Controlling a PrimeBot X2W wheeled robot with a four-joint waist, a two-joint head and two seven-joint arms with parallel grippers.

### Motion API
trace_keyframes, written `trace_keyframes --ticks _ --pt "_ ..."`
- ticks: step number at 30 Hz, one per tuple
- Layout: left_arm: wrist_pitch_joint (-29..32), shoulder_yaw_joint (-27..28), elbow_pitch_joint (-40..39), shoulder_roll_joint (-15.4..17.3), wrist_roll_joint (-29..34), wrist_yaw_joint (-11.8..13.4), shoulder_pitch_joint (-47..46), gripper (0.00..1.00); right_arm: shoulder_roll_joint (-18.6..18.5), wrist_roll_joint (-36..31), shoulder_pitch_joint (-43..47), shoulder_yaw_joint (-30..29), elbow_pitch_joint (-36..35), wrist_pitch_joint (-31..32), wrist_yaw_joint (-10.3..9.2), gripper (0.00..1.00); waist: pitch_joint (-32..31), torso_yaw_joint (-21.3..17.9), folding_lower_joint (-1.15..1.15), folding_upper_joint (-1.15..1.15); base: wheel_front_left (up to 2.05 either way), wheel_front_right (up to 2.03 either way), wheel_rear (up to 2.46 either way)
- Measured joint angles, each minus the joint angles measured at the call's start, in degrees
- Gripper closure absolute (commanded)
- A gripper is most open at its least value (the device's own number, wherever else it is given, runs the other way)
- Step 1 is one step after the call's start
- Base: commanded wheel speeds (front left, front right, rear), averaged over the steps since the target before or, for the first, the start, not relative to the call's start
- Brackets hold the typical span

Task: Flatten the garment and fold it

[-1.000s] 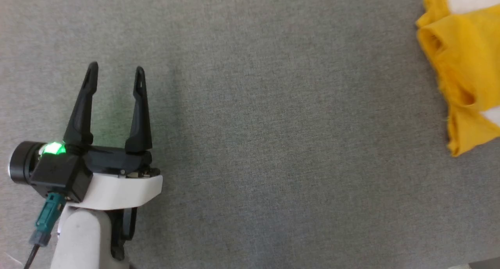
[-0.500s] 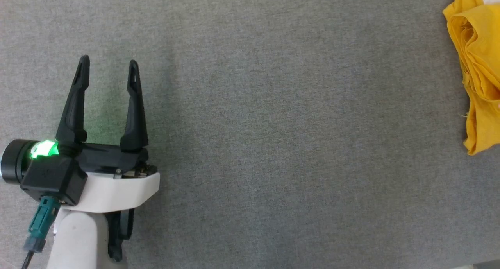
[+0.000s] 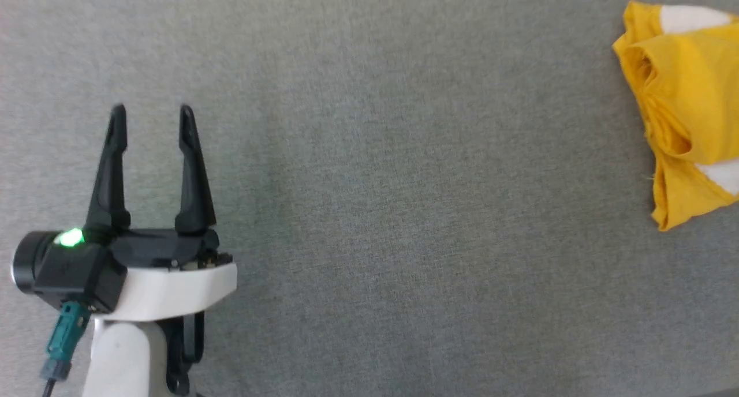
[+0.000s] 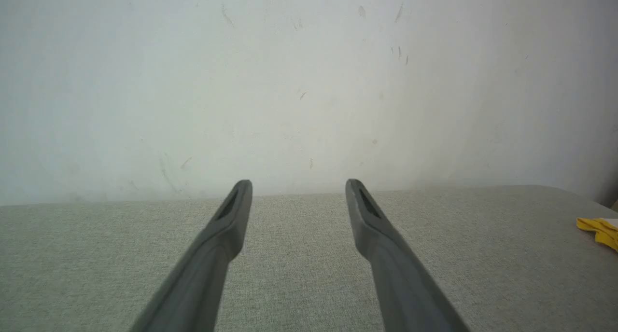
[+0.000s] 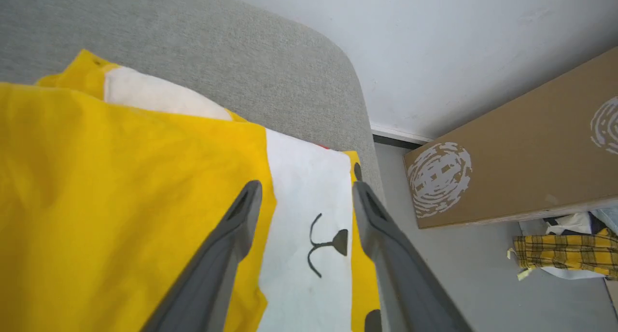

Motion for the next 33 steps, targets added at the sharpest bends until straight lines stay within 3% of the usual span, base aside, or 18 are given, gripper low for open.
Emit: trace_keyframes --ticks 8,14,26,33 --pt "-1.15 0.25 2.18 -0.85 -2.04 0.05 4.61 0.00 11.38 2.02 11.32 -3.04 -10.53 -7.54 -0.01 0.00 -7.12 0.77 -0.01 0.00 0.00 0.00 0.00" --pt "-1.22 -0.30 3.33 -1.34 -2.43 0.27 6.09 0.00 18.94 -1.38 16.50 -5.24 -18.68 -12.13 0.00 0.00 -12.38 1.82 -0.01 0.00 0.00 0.00 0.00" --pt "0.94 -2.23 8.80 -1.42 -1.85 1.30 8.40 0.00 29.64 -11.73 25.97 -8.18 -26.16 -17.59 0.00 0.00 -19.20 5.71 -0.01 0.01 0.00 0.00 0.00" --pt "0.26 -3.41 11.54 -1.58 -1.89 1.46 13.67 0.00 33.33 -15.33 34.03 -8.20 -26.16 -20.58 0.00 0.00 -22.37 7.13 -0.01 0.01 0.00 0.00 0.00"
